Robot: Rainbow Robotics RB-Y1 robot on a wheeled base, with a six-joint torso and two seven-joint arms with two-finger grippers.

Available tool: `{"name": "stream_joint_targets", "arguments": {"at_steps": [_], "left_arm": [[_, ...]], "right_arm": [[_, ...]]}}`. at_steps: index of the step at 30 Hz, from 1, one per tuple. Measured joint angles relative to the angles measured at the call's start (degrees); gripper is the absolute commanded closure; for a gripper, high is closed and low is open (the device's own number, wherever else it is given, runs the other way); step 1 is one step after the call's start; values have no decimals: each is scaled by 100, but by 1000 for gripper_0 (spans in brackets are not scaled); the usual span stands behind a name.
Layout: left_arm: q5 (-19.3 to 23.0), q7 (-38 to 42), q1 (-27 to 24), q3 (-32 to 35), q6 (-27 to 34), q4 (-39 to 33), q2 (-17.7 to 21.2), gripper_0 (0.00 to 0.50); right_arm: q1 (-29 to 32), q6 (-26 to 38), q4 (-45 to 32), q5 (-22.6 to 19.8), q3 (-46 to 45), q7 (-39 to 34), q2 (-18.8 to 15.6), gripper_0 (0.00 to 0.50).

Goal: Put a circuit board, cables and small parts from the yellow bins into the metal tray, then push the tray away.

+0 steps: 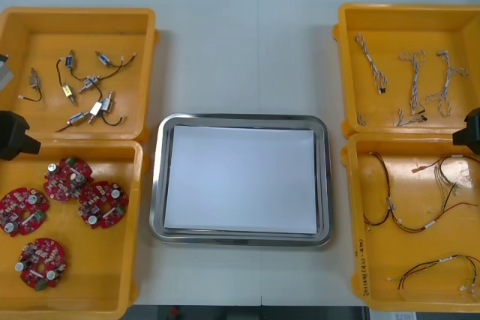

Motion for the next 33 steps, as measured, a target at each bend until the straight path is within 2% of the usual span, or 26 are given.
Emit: {"name": "stream_joint_targets", "arguments": {"at_steps": [10, 13, 22, 26, 33], "left_arm": [[71, 0, 7, 0, -20, 0, 2, 0], [226, 0, 103, 0, -287, -2, 34, 0], [755, -1, 823, -1, -1144, -139, 520, 0], [808, -1, 1155, -1, -1356, -344, 754, 0], [900, -2, 1785, -2, -1942, -630, 1098, 0]], "right_arm": [[20, 0, -4, 185, 0, -12, 145, 0], [75, 0, -36, 227, 0, -117, 194, 0], [489, -291, -251, 281, 0, -568, 251, 0], [804, -508, -477, 281, 0, -1164, 305, 0], [1246, -583, -558, 283, 0, -1210, 488, 0]]}}
